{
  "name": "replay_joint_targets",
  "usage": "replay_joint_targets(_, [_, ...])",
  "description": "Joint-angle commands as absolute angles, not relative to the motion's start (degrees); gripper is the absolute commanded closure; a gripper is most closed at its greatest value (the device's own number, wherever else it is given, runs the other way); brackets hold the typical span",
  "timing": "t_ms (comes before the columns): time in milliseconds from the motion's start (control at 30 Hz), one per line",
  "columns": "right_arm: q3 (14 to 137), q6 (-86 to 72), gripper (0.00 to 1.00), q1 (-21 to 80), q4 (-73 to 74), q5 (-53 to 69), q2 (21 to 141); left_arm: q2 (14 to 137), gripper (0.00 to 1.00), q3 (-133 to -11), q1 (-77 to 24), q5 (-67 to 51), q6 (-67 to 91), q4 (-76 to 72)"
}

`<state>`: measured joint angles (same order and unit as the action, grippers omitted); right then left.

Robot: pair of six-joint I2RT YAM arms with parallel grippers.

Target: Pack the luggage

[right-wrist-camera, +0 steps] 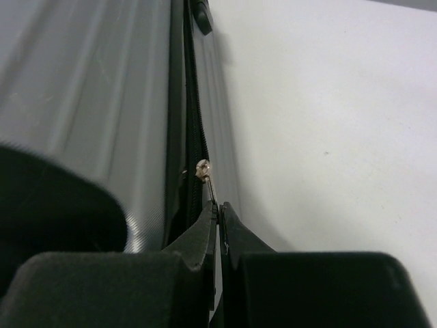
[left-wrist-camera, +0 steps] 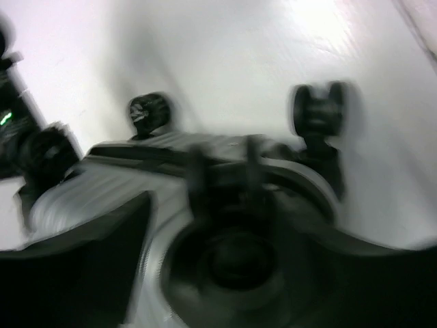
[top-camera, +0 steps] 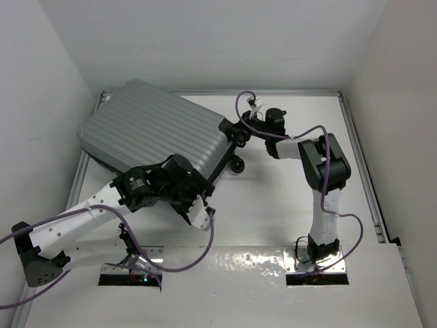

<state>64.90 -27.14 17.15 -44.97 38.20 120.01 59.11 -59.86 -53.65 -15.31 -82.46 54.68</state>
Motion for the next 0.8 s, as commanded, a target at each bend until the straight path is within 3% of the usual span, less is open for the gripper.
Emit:
replay_joint_targets(0, [61.79,-26.46,1.0,18.89,-51.06,40.78,115.75,56.69,0.23,-62.31,-53.96,-8.99,-65.78,37.02])
replay_joint_targets(33, [61.44,-26.37,1.0,19.07,-51.06,40.69,115.66,56.95,0.01,-64.32,-53.96,-4.79,-62.0,34.57])
replay_joint_targets(267, [65.12,-26.02,1.0,19.86,-48.01,42.01,117.07,58.7,0.02,-82.42,-49.69,3.53,-27.38,32.86])
replay_joint_targets(300, [65.56,-24.54,1.0,20.12,-46.86,42.01,116.98,59.41,0.09,-86.1,-40.44,5.26,-24.99,34.44])
replay_joint_targets(333, [65.91,-23.74,1.0,20.39,-45.8,42.01,116.98,60.37,0.38,-87.44,-35.99,7.8,-23.48,38.89])
replay_joint_targets(367, [66.44,-23.03,1.0,20.83,-44.14,42.01,116.9,62.12,0.55,-88.23,-31.95,9.56,-23.38,41.63])
replay_joint_targets(467, [66.53,-22.5,1.0,21.36,-44.12,42.01,116.89,60.56,0.84,-81.07,-5.12,3.8,-23.83,47.63])
replay_joint_targets(500, [66.45,-22.5,1.0,21.27,-44.21,41.92,116.89,60.12,0.94,-79.21,-0.23,1.08,-22.51,48.42])
replay_joint_targets(533, [66.27,-22.33,1.0,21.53,-44.3,41.92,116.72,59.6,1.0,-77.19,5.39,0.36,-20.67,49.91])
replay_joint_targets(567, [66.1,-22.06,1.0,21.53,-44.3,41.75,116.54,59.59,1.0,-73.43,14.5,-2.08,-20.22,50.27])
replay_joint_targets(667, [65.31,-20.66,1.0,21.8,-43.6,41.75,115.49,63.26,1.0,-68.05,28.94,-4.47,-16.8,49.66])
replay_joint_targets(767, [63.81,-19.43,1.0,21.97,-43.15,41.31,113.65,68.1,1.0,-65.4,35.06,-3.43,-11.96,45.99])
